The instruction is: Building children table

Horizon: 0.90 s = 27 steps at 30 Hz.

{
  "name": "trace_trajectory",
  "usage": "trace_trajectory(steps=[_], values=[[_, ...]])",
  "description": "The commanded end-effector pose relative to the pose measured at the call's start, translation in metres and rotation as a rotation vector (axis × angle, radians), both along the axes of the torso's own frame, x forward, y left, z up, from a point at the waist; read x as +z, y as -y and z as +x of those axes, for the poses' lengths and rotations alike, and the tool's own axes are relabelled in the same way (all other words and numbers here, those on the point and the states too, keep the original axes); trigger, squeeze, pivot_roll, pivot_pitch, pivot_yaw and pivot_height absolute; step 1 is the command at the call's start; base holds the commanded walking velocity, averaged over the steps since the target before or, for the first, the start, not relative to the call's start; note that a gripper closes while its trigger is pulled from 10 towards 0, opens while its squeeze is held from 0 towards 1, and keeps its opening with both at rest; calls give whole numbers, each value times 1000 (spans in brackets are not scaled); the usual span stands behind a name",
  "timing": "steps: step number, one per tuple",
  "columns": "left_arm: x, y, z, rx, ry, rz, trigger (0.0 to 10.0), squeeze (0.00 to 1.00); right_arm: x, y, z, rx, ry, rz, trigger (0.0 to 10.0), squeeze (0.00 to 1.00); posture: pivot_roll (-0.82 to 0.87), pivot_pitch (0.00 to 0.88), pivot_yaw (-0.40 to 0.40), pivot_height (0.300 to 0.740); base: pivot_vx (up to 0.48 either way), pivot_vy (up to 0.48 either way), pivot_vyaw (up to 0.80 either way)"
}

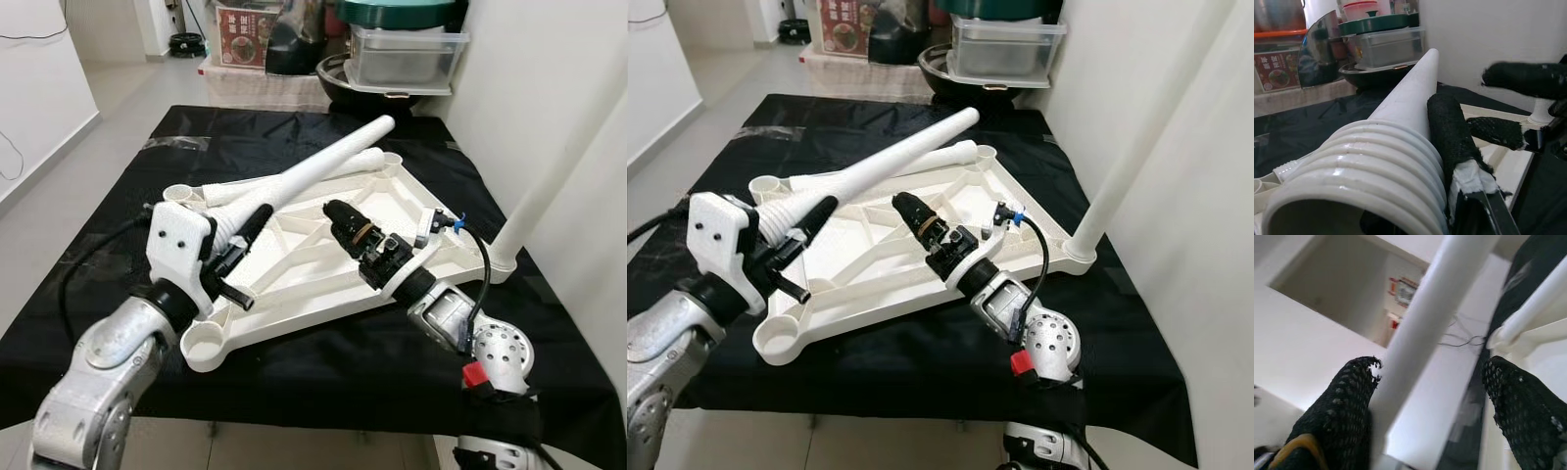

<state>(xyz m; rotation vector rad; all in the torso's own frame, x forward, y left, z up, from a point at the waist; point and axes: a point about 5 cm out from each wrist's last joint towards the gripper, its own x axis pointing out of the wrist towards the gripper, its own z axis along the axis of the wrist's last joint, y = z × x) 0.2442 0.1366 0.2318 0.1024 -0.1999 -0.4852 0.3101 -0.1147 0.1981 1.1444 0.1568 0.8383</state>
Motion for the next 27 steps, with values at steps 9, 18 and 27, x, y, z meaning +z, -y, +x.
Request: trace_trajectory(steps=[9,18,27], values=[[-10,29,-14,-146,30,-21,10000,0,12,-8,9,-6,-56,103,10000,0,108,48,-73,740,0,0,0],[-16,39,-21,-183,21,-43,10000,0,12,-12,12,3,-106,142,10000,0,111,51,-73,740,0,0,0],[-20,45,-25,-203,19,-54,10000,0,13,-17,8,48,-132,172,10000,0,109,58,-77,740,0,0,0]])
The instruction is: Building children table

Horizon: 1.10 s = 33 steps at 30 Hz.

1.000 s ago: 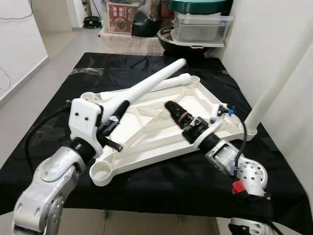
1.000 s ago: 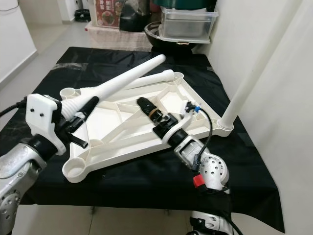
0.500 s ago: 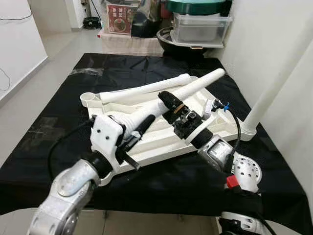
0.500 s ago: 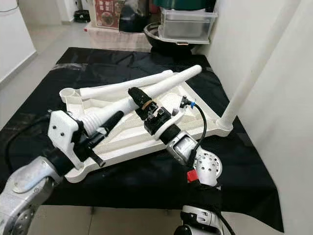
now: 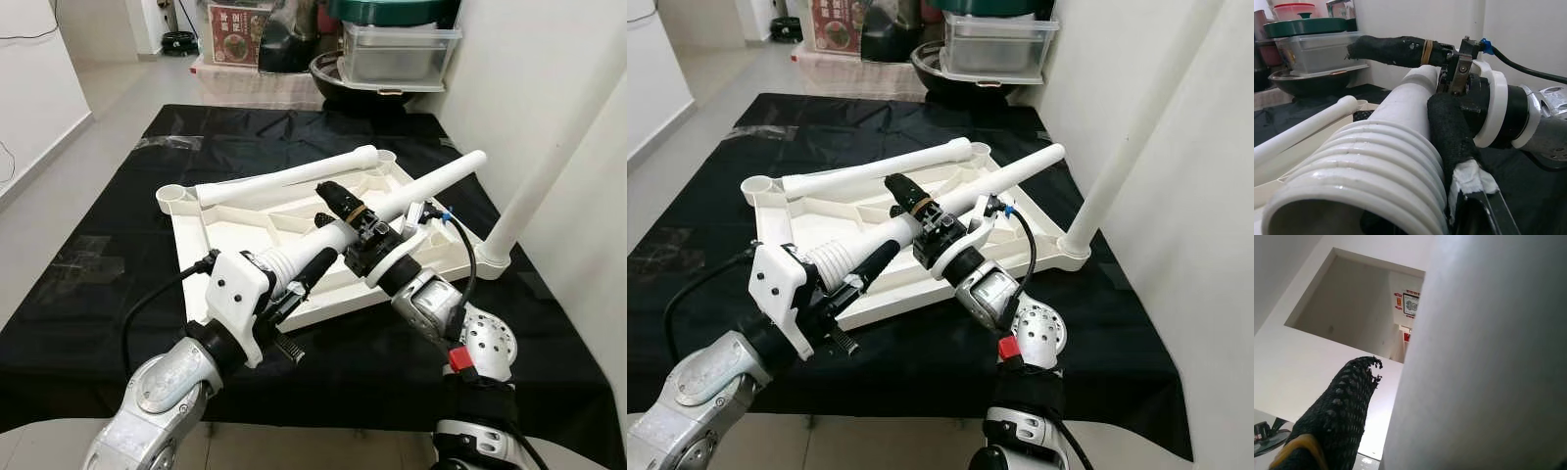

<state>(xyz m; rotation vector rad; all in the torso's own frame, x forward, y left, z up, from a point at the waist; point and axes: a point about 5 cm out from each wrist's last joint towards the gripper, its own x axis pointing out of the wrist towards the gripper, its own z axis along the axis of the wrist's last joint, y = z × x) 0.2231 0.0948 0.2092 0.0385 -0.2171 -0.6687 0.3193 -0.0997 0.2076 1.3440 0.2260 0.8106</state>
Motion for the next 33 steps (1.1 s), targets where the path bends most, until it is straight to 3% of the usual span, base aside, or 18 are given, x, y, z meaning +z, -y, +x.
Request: trace_trajectory(steps=[1,33], values=[[2,3,-4,-13,22,-11,10000,0,3,-2,-1,15,4,22,10000,0,109,58,-77,740,0,0,0],[-3,17,-11,-39,-7,-51,10000,0,4,-6,1,-17,-39,8,10000,0,102,52,-68,740,0,0,0]])
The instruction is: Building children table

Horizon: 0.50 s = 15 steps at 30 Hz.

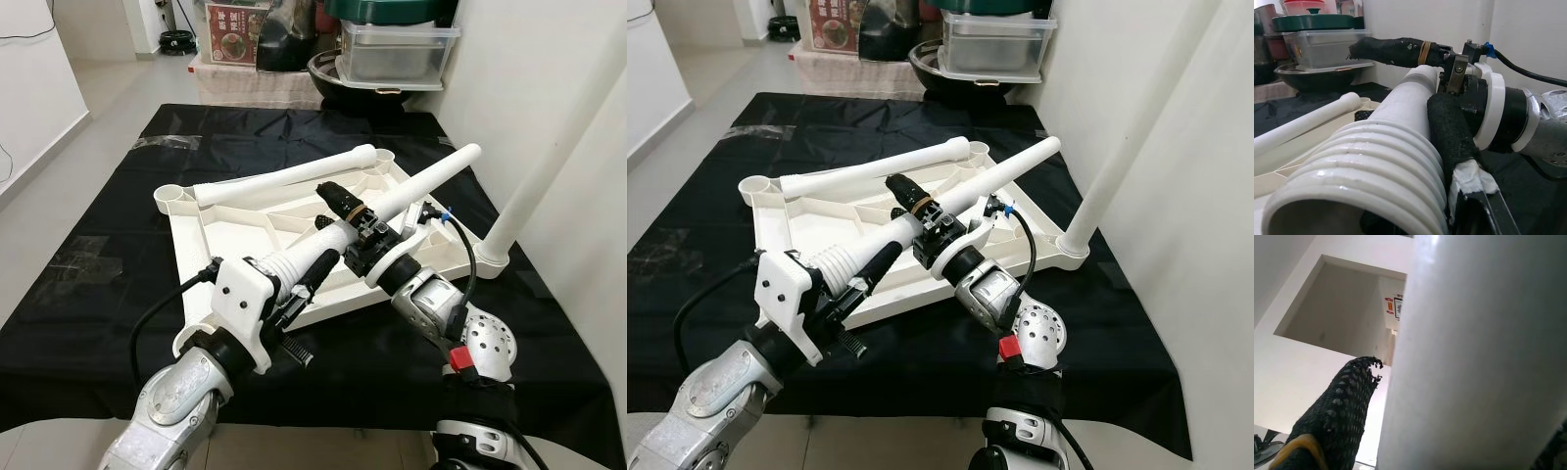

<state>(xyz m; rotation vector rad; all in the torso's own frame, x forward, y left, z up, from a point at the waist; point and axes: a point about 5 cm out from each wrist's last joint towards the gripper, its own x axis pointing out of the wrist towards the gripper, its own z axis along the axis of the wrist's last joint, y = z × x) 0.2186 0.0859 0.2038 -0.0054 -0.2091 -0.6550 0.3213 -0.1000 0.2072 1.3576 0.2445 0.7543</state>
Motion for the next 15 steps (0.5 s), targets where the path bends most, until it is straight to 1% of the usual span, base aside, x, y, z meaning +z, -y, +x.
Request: trace_trajectory(steps=[1,2,4,5,15], values=[[2,8,-7,-48,16,-12,10000,0,4,-7,0,12,7,16,10000,0,102,52,-68,740,0,0,0],[2,8,-7,-50,13,-14,10000,0,5,-7,-1,14,12,18,9294,0,100,51,-67,740,0,0,0],[2,8,-7,-50,13,-14,10000,0,5,-7,-1,14,12,18,9294,0,100,51,-67,740,0,0,0],[1,9,-8,-51,8,-18,10000,0,6,-8,-2,19,19,21,0,0,100,48,-66,740,0,0,0],[-1,9,-9,-54,-3,-27,10000,0,10,-11,-4,29,30,27,0,0,92,39,-65,740,0,0,0]])
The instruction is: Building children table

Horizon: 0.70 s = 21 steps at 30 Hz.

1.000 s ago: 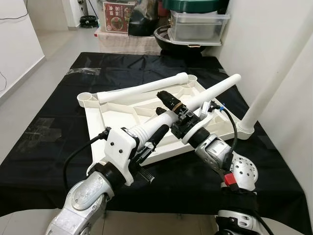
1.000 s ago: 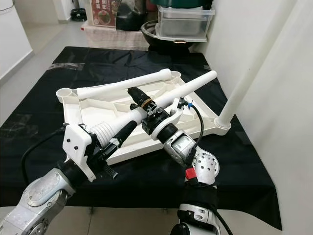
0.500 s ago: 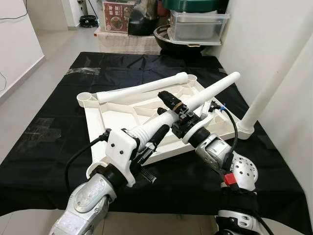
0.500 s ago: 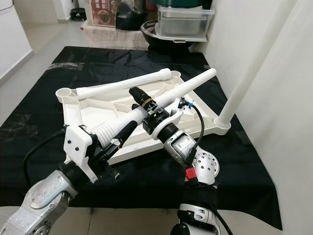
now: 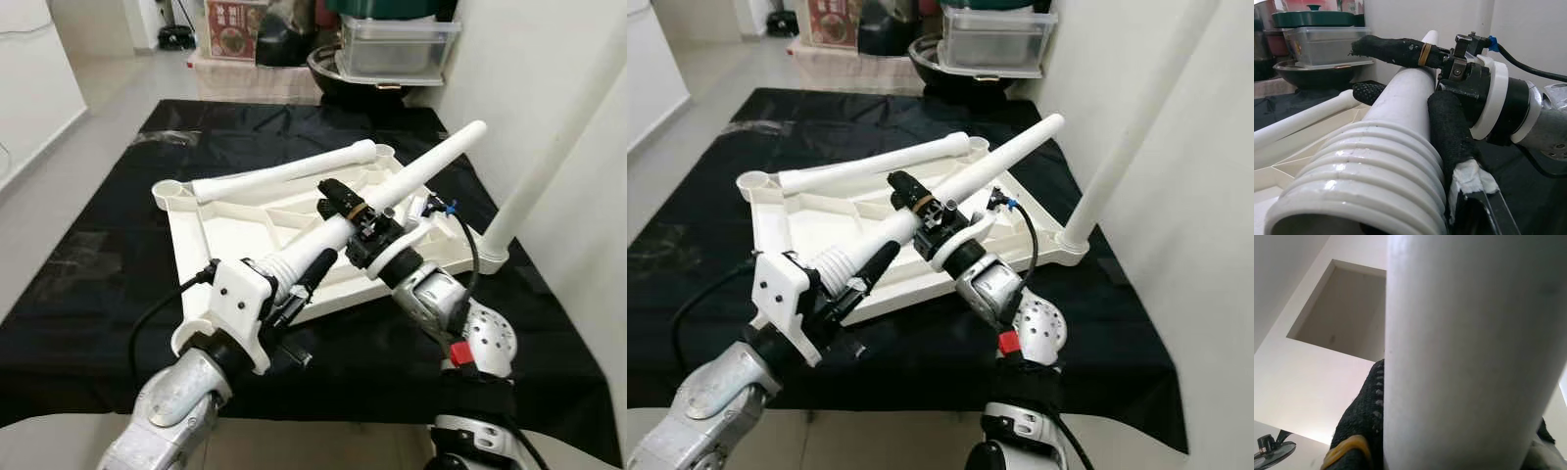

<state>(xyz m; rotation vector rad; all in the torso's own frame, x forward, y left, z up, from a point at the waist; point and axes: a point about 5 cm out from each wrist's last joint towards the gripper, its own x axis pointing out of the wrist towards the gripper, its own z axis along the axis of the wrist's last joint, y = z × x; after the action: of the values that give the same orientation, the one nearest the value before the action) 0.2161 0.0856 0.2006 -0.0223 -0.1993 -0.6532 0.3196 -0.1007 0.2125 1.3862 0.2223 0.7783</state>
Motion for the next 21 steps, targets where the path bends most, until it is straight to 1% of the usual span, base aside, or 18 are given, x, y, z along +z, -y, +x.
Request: trace_trajectory(steps=[1,10,11,15,16,17,18,20,21], values=[[2,9,-7,-56,8,-16,10000,0,5,-12,-3,26,12,-11,0,0,92,37,-65,740,0,0,0],[-1,9,-6,-54,-18,-19,10000,0,4,-15,-7,43,12,-15,0,0,94,37,-65,740,0,0,0],[-1,10,-5,-58,-21,-20,10000,0,5,-15,-8,46,29,-24,10000,0,95,40,-64,740,0,0,0],[-1,11,-6,-66,-25,-21,10000,0,7,-16,-8,48,41,-30,10000,0,95,43,-69,740,0,0,0],[-1,11,-6,-71,-25,-17,10000,0,8,-16,-9,54,52,-35,10000,643,96,45,-68,740,0,0,0],[-1,11,-6,-71,-25,-17,10000,0,8,-16,-9,54,52,-35,10000,643,96,45,-68,740,0,0,0],[-1,11,-7,-74,-25,-16,10000,0,9,-17,-10,60,61,-39,10000,1000,94,47,-67,740,0,0,0],[-1,11,-7,-77,-25,-15,10000,0,9,-18,-10,65,64,-45,10000,1000,94,47,-67,740,0,0,0],[-1,11,-7,-80,-25,-16,10000,0,9,-20,-10,69,61,-51,10000,761,94,48,-66,740,0,0,0]])
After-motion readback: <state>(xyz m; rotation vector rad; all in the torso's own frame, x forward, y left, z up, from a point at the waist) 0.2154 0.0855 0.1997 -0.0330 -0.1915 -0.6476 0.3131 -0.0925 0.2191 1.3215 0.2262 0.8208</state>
